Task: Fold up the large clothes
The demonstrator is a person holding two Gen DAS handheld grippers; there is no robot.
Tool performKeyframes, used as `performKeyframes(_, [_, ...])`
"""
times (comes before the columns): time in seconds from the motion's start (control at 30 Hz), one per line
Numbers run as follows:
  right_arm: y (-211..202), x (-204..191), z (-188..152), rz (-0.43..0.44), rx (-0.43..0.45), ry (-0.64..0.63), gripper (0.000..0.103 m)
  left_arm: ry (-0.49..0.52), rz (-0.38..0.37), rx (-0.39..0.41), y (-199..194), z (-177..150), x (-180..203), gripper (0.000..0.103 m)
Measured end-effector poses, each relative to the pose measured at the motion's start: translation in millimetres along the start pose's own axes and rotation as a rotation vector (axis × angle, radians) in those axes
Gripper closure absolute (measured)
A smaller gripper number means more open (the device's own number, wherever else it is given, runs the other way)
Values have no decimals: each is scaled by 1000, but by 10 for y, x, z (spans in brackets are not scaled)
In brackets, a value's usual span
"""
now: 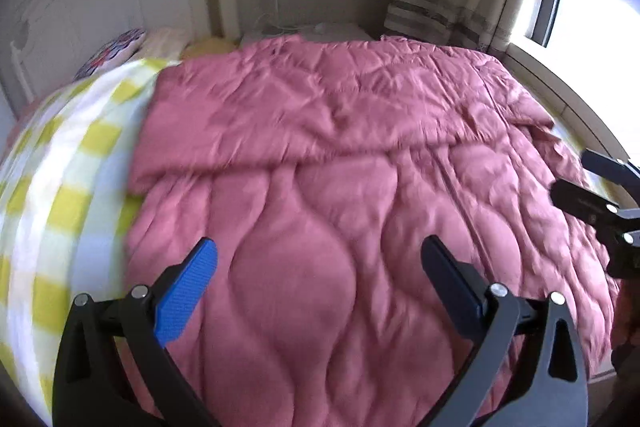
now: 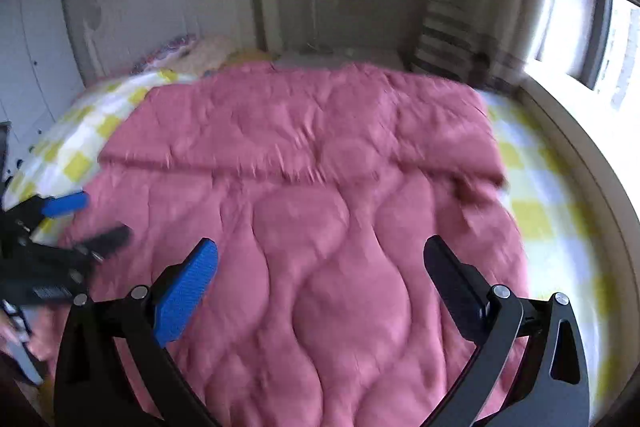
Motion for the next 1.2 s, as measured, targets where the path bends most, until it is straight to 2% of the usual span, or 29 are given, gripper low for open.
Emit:
performKeyframes(0.03, [228, 29, 19, -42, -55, 9, 5, -2, 27, -9, 111, 49, -24, 2])
performKeyframes(0.13, [643, 94, -127, -78, -143, -1, 4, -1, 111, -65, 535, -16, -151, 2])
performKeyframes(0.17, [650, 152, -137, -33, -117, 36, 4, -31, 62, -68, 560, -26, -190, 2])
performKeyframes(0.23, [583, 265, -117, -45, -100, 76, 4, -87, 11, -40, 493, -27, -291, 2])
performKeyframes(0.3, [549, 302, -108, -49, -92, 67, 5, -49, 19, -49, 495, -50, -286, 2])
performKeyframes(0.4, [378, 579, -42, -298, -27, 71, 5, -27, 148, -8, 393, -35, -375, 2])
performKeyframes(0.43, [310, 678, -66, -336, -31, 95, 5, -67, 169, 10, 345, -41, -500, 2])
performKeyframes(0.47, [317, 866, -106, -341, -55, 152, 5, -109, 168, 11, 334, -56, -611, 2])
performKeyframes(0.53, [427, 1128, -205, -255, -120, 265, 5, -219, 162, -16, 352, -124, -868, 2])
performKeyframes(0.57, [422, 1190, -204, -226, -117, 301, 4, -298, 155, -60, 417, -191, -1024, 2])
performKeyframes(0.6, [384, 1216, -196, -240, -110, 307, 5, -325, 140, -59, 411, -199, -1043, 2])
performKeyframes(0.63, [371, 1219, -190, -259, -113, 307, 5, -330, 136, -56, 391, -197, -1064, 2])
performKeyframes(0.7, [289, 1139, -173, -296, -92, 290, 5, -302, 207, -82, 379, -214, -1016, 2])
performKeyframes(0.73, [202, 1012, -193, -281, -69, 273, 5, -266, 245, -58, 292, -214, -928, 2])
performKeyframes(0.8, [32, 713, -150, -185, 5, 192, 5, -186, 275, 34, 76, -173, -692, 2])
performKeyframes(0.87, [-59, 342, -149, -115, 43, 63, 5, -101, 222, 119, -114, -132, -365, 2])
performKeyframes(0.9, [-45, 196, -181, -100, 23, -1, 5, -59, 187, 139, -183, -152, -194, 2])
performKeyframes(0.93, [81, 58, -272, -89, -62, -73, 5, -6, 152, 131, -203, -188, 10, 2])
performKeyframes(0.97, [183, 2, -321, -87, -113, -100, 5, 23, 133, 105, -157, -219, 114, 2])
performKeyframes(1.0, [226, 12, -352, -64, -93, -85, 5, 66, 99, 43, -52, -293, 274, 2])
performKeyframes(1.03, [254, 63, -376, -61, -110, -51, 5, 109, 72, -49, 113, -394, 381, 2])
performKeyframes(1.1, [283, 181, -354, -35, -120, 2, 4, 60, 56, -46, 116, -391, 313, 2])
performKeyframes(1.2, [237, 348, -335, -90, -91, 10, 5, -23, 12, -55, 142, -428, 140, 2])
Point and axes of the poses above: each gripper's, at about its wrist camera, not at the fingertips, and y roughly the way its jaws point, x to its right, z to its top, the point moved 5 cm from there along y, roughly the way its jaws point, and after that the axes turned 2 degrees about y, right-handed, at the moved point
